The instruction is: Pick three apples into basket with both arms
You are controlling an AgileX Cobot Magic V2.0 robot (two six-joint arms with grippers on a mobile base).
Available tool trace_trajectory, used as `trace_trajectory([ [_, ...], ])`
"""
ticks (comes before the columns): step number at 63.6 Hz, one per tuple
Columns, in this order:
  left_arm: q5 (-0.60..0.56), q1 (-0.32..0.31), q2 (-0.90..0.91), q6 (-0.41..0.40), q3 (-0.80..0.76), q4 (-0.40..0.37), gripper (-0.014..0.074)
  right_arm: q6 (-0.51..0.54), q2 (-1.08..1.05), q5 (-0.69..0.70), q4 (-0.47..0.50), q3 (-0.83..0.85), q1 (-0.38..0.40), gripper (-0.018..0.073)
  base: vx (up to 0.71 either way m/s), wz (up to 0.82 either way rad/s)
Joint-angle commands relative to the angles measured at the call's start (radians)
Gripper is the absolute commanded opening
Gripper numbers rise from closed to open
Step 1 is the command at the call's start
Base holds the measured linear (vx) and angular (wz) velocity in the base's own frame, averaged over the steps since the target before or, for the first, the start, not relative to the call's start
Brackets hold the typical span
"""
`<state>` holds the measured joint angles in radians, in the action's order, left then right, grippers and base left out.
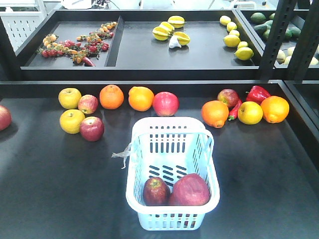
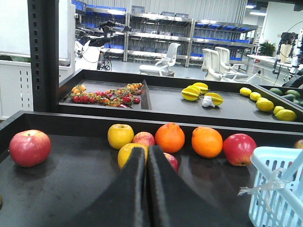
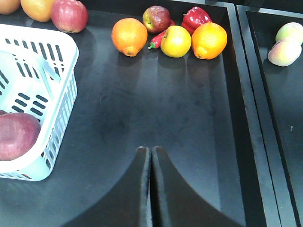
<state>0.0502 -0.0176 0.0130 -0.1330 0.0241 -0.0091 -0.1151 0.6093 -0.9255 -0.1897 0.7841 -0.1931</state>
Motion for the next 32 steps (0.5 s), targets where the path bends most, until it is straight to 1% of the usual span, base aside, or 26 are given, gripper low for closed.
trace_trajectory([
  [1, -0.079, 0.001, 0.015, -0.010, 0.023, -0.009, -0.0006, 0.000, 0.001, 0.057, -0.021, 0.024, 0.005, -0.0009, 0.00, 0.00],
  [6, -0.079, 0.001, 0.015, -0.010, 0.023, -0.009, -0.0006, 0.000, -0.006, 0.069, -0.020, 0.016, 0.005, -0.0009, 0.00, 0.00],
  [13, -0.079, 0.001, 0.015, -0.010, 0.023, -0.009, -0.0006, 0.000, -0.045, 0.159, -0.015, -0.040, 0.015, -0.0009, 0.00, 0.00],
  [27, -0.079, 0.001, 0.015, -0.010, 0.023, -0.009, -0.0006, 0.000, -0.185, 0.356, 0.026, -0.230, 0.114, -0.0009, 0.00, 0.00],
  [32, -0.079, 0.001, 0.015, -0.010, 0.023, -0.009, -0.0006, 0.000, -0.242, 0.407, 0.026, -0.290, 0.131, -0.0009, 0.00, 0.00],
])
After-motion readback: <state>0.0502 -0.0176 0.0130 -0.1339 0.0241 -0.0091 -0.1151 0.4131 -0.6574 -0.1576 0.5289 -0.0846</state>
